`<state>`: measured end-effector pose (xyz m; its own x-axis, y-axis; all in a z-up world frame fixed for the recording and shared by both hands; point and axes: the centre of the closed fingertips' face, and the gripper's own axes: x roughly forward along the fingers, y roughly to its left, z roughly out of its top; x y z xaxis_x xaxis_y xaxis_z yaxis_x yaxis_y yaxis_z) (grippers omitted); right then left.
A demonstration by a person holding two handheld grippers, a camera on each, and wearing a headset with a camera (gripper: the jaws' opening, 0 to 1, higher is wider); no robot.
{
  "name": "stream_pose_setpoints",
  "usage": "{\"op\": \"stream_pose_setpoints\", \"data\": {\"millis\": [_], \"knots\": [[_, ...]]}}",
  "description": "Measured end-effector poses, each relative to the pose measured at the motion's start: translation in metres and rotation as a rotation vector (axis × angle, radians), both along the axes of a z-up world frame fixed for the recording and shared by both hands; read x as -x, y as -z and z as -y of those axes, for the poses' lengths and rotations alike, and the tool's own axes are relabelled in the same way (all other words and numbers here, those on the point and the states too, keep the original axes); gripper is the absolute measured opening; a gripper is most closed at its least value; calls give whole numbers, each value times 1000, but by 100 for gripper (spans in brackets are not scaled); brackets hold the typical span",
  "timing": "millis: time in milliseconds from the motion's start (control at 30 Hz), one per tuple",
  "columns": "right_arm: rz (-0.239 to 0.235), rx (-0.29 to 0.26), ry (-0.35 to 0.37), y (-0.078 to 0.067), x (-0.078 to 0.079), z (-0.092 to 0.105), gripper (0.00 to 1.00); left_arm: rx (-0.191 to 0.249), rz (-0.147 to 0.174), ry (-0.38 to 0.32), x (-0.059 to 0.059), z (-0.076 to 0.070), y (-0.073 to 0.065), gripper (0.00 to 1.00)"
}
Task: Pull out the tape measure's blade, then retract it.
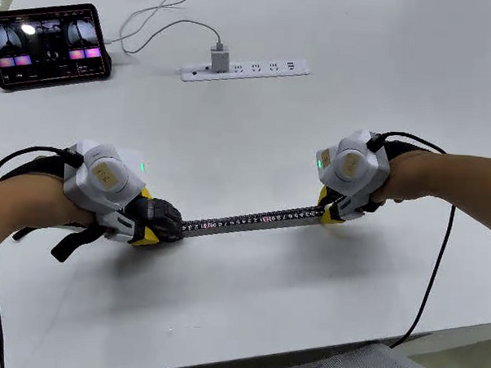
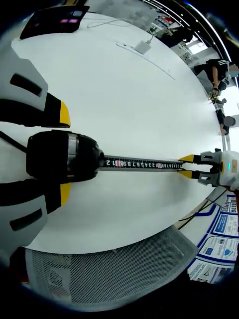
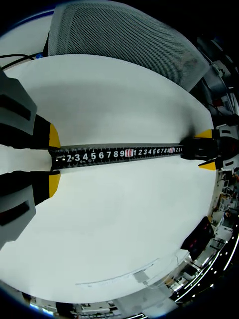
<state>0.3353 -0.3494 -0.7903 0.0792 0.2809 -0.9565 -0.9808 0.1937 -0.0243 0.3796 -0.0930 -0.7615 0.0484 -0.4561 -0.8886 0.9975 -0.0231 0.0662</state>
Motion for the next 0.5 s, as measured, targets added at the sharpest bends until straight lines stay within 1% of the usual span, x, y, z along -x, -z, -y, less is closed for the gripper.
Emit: {"op": "stream_pose_setpoints", "data": {"millis": [33, 100, 133, 167, 200, 233, 300, 433, 500], "knots": [[-4, 4, -10, 0, 0, -1, 13, -3, -4, -4, 0, -1, -1, 38], [-23, -3, -36, 0, 5, -6, 21, -3, -1, -2, -1, -4, -3, 40], [-21, 1, -51, 0, 5, -7, 22, -4, 2, -5, -2, -5, -4, 40], [-13, 11, -79, 0, 3, -6, 21, -3, 1, -9, -3, -6, -7, 40], [-14, 12, -83, 0, 2, -6, 19, -1, 0, -12, -3, -7, -8, 41], [-19, 17, -73, 0, 2, -5, 19, 0, 0, -15, -4, -8, -9, 42], [-32, 29, -46, 0, 1, -3, 23, 1, -1, -18, -4, -9, -10, 44], [-41, 40, -33, -2, -2, 3, 25, 8, -9, -23, -4, -10, -10, 46], [-35, 43, -17, -3, -3, 7, 27, 12, -14, -30, -5, -10, -10, 49]]}}
